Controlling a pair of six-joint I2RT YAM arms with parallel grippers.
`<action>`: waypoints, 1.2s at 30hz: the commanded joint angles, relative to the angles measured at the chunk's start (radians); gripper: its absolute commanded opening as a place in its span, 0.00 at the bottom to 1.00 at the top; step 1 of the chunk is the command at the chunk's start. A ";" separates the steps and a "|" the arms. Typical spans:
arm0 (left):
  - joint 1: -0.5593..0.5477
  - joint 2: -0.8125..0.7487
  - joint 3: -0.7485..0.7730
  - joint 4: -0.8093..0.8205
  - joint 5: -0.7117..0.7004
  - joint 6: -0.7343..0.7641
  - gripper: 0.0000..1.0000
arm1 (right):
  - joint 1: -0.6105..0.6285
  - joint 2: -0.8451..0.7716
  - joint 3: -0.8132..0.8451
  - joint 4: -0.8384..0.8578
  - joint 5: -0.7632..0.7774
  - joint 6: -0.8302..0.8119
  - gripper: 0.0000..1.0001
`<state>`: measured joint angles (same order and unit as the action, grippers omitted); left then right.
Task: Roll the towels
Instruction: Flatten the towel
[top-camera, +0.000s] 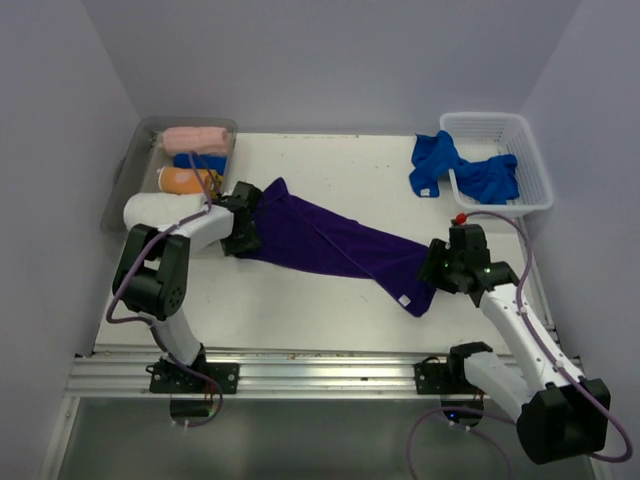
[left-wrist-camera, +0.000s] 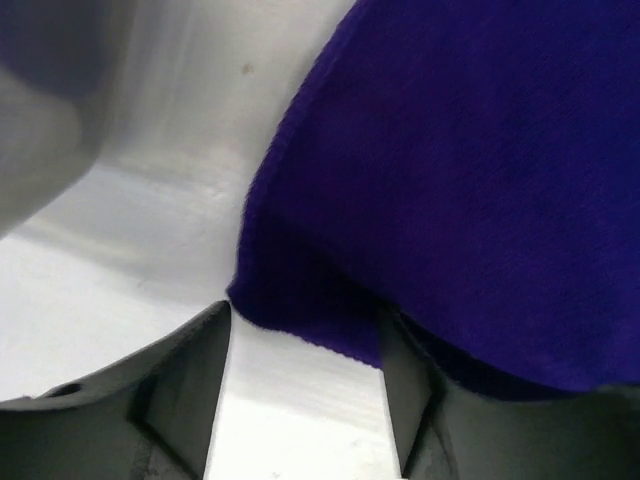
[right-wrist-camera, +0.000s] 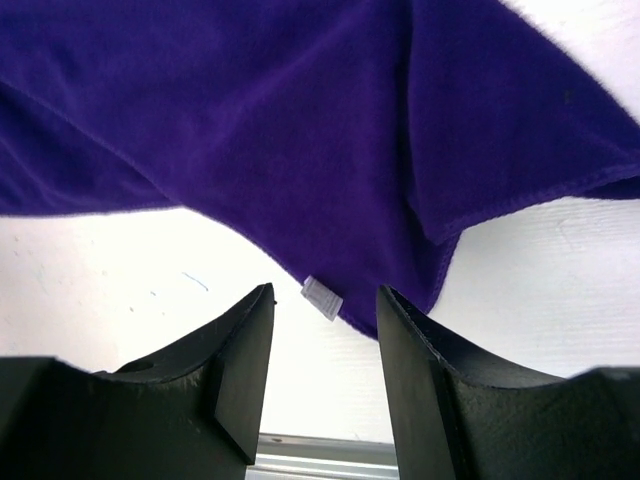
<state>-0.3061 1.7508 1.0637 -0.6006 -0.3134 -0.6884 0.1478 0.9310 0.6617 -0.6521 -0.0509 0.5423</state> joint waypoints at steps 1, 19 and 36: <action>0.007 0.052 0.022 0.082 0.043 0.012 0.49 | 0.097 0.005 -0.017 -0.043 0.015 0.050 0.50; 0.007 -0.085 0.030 0.045 0.068 0.016 0.00 | 0.236 0.265 -0.122 0.101 0.209 0.235 0.51; 0.007 -0.122 -0.005 0.048 0.066 0.023 0.00 | 0.196 0.106 0.260 -0.040 0.456 0.098 0.00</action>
<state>-0.3050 1.6768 1.0729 -0.5575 -0.2379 -0.6765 0.3698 0.9714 0.7918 -0.6903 0.2966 0.7349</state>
